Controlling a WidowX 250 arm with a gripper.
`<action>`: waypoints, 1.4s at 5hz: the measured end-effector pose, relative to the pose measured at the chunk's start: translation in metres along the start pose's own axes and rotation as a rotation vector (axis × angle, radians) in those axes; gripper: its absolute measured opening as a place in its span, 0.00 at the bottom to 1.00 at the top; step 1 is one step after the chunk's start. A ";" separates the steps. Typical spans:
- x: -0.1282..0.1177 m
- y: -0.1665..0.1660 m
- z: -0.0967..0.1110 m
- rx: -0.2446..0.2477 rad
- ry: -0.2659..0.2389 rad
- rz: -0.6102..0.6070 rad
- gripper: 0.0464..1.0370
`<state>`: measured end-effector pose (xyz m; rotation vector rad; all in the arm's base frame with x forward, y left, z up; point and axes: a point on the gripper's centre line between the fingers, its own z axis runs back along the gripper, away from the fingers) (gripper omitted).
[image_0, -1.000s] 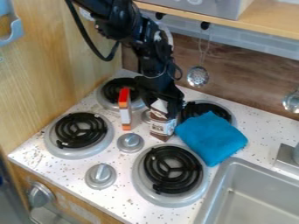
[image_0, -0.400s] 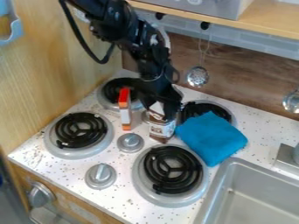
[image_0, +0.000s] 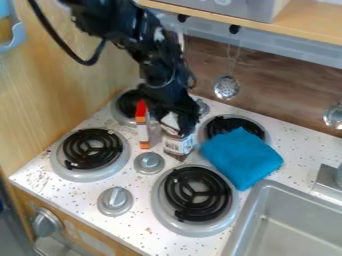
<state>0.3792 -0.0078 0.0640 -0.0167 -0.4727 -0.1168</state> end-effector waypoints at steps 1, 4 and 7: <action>-0.014 -0.001 0.021 0.014 -0.010 -0.012 0.78; -0.039 -0.037 0.045 -0.044 0.009 -0.101 0.78; -0.036 -0.069 0.033 -0.095 0.056 -0.197 0.78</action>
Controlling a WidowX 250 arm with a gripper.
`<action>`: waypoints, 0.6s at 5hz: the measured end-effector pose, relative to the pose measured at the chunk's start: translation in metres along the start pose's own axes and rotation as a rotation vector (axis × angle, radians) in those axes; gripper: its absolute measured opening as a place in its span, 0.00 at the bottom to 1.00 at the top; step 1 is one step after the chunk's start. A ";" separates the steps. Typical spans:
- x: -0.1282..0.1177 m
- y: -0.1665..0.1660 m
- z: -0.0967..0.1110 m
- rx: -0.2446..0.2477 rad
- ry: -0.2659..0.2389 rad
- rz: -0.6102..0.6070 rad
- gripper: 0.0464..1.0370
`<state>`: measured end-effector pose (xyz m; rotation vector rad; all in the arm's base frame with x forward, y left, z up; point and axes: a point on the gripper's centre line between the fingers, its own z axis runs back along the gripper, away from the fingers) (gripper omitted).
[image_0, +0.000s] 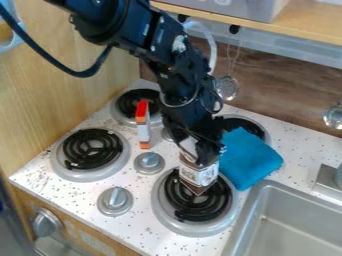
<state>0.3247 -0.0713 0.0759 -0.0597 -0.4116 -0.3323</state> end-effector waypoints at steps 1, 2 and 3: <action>0.001 -0.015 -0.001 -0.020 0.002 -0.035 0.78; -0.009 -0.034 -0.004 -0.041 0.035 -0.078 0.78; -0.028 -0.046 -0.010 -0.038 0.082 -0.129 0.78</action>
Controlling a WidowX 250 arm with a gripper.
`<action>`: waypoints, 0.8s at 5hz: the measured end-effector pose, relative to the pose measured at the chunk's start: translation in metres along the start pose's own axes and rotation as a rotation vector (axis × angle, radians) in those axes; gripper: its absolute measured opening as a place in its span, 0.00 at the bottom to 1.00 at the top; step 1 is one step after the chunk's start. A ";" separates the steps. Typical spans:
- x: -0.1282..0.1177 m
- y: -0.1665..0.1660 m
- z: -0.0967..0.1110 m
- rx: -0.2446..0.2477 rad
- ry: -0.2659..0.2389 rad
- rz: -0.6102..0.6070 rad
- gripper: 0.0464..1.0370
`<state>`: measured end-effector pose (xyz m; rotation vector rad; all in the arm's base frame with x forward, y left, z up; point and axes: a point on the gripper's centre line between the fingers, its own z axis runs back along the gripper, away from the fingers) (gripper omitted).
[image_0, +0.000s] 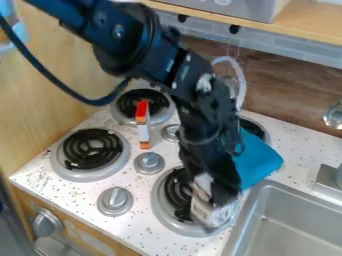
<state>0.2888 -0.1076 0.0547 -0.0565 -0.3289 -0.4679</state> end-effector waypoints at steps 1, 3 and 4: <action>-0.022 -0.012 0.000 0.002 0.032 -0.027 0.78; -0.033 -0.024 0.000 -0.003 0.056 -0.071 0.78; -0.043 -0.023 -0.003 0.001 0.079 -0.075 0.78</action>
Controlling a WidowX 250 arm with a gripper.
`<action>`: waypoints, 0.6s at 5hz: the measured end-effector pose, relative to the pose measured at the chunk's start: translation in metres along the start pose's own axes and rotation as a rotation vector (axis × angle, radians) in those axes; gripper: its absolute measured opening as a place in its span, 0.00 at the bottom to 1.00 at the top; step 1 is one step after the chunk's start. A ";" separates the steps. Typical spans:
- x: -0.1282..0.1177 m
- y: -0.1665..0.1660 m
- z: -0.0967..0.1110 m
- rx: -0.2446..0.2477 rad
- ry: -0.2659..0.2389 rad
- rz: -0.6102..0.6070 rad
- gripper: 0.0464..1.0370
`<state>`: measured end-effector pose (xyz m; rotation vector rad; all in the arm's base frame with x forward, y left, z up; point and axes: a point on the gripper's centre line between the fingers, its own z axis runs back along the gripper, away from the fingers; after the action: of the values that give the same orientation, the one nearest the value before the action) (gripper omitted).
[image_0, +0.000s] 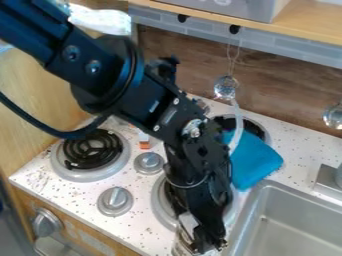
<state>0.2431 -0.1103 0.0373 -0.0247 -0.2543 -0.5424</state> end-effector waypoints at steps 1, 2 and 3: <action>0.001 0.002 -0.004 0.012 -0.002 -0.005 0.78; 0.000 0.004 -0.010 0.023 0.003 -0.007 0.78; 0.002 0.005 -0.013 0.028 -0.006 -0.001 0.78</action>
<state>0.2499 -0.1083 0.0255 0.0008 -0.2676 -0.5399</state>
